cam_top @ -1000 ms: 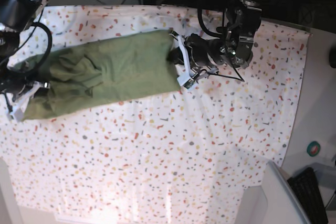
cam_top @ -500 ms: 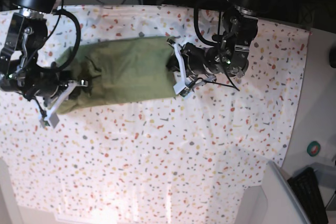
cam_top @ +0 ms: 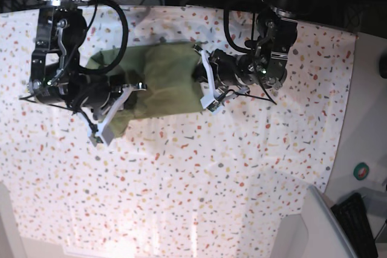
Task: Layout the t-shirt on the table in an organized manner, then fold the t-shirt properly
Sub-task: 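Fold the lifted end over toward the right gripper, halving the strip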
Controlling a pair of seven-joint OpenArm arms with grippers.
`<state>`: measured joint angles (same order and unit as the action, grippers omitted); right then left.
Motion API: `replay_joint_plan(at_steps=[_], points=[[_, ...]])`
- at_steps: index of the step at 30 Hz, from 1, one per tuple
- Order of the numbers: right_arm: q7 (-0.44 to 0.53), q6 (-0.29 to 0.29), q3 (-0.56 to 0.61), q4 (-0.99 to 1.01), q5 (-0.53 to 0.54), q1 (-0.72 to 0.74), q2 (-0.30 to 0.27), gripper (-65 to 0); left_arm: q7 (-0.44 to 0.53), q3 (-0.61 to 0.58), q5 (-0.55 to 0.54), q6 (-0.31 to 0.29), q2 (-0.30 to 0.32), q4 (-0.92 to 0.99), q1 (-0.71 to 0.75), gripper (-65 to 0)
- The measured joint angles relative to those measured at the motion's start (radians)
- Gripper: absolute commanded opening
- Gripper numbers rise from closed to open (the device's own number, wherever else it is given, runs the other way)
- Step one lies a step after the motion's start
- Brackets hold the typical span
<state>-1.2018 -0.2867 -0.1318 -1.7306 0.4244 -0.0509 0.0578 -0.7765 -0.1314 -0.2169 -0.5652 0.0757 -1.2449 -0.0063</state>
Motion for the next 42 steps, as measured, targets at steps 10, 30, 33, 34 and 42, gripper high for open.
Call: replay_joint_plan(at_steps=[10,30,33,34,42], points=[[0.004,0.002,0.106,-0.002,-0.004,-0.022,0.023,-65.0,0.002,0.002,0.002,0.000,0.000,0.000,0.000,-65.0],[0.011,0.048,0.181,-0.050,-0.002,-0.028,0.027,-65.0,0.005,0.003,0.003,0.001,0.008,0.000,-0.003,-65.0],[0.008,0.056,0.236,-0.049,0.000,-0.027,0.027,-65.0,0.005,0.003,0.003,0.001,0.008,0.000,-0.003,-65.0],[0.016,0.058,0.250,-0.048,0.004,-0.027,0.029,-65.0,0.005,0.003,0.003,0.001,0.008,0.000,-0.003,-65.0],[0.073,0.063,0.251,0.012,-0.004,-0.025,0.027,-65.0,0.004,0.003,0.003,0.001,0.009,0.000,-0.003,-65.0]])
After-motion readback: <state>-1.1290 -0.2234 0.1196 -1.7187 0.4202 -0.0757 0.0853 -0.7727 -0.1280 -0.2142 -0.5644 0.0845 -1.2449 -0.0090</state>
